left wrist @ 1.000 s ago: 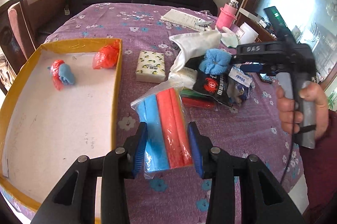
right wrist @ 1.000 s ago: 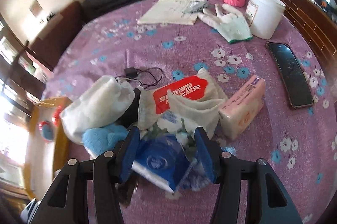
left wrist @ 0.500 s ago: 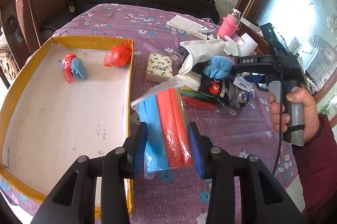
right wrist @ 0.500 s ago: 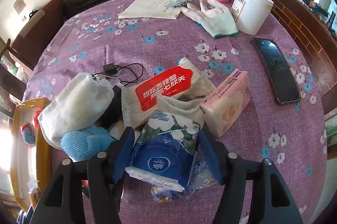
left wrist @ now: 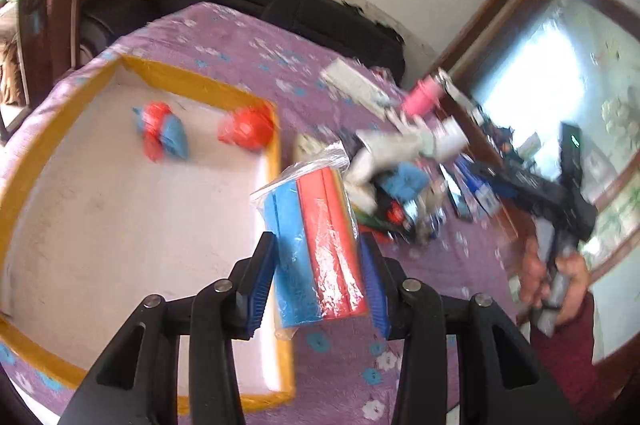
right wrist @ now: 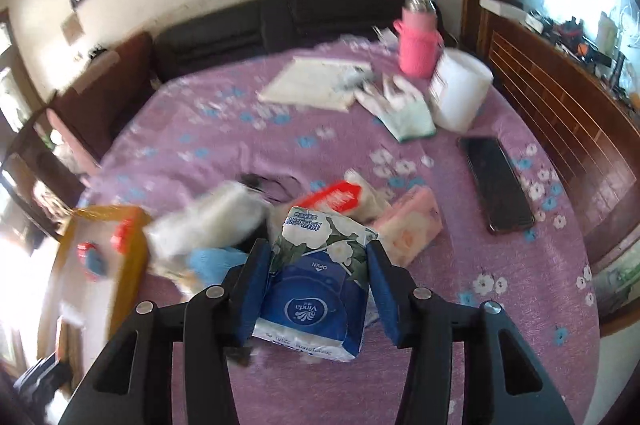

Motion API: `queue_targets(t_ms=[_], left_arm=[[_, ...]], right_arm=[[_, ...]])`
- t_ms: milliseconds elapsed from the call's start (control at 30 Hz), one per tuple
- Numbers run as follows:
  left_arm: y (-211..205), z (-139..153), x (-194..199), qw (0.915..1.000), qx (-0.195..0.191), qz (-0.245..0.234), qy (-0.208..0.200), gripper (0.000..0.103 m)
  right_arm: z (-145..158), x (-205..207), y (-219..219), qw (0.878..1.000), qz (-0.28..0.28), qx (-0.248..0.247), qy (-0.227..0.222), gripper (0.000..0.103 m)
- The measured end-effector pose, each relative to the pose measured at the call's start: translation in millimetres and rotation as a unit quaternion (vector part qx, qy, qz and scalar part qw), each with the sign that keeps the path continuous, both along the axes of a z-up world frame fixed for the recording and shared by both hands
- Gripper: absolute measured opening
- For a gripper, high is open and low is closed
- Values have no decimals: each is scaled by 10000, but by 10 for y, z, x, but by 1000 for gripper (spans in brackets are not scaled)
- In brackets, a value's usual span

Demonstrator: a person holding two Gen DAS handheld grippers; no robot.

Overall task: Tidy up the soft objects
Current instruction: 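Lower the striped pack into the tray with left tool while right tool grasps the Vinda tissue pack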

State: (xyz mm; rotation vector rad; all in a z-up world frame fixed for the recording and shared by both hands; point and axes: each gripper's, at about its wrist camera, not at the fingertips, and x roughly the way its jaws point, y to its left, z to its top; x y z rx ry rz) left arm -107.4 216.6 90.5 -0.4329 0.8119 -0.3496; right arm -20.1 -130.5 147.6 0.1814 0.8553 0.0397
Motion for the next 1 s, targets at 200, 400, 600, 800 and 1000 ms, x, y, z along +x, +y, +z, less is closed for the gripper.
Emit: queue_targets(t_ms=[200, 400, 600, 800, 1000], left_arm=[[398, 80, 97, 9983, 221, 490, -211, 46], [673, 20, 278, 9964, 426, 728, -77, 48], [903, -141, 391, 9975, 201, 644, 202, 57], [801, -329, 405, 9968, 256, 496, 578, 71], [336, -602, 581, 9834, 1201, 365, 1313, 79]], right_arm=[[110, -99, 510, 9970, 701, 309, -137, 52], [38, -113, 1192, 9885, 1482, 309, -55, 53], [-165, -52, 1651, 9792, 1951, 482, 267, 53], [-307, -42, 1769, 9773, 2029, 474, 386, 53], [-325, -129, 1670, 9783, 2005, 382, 346, 53]])
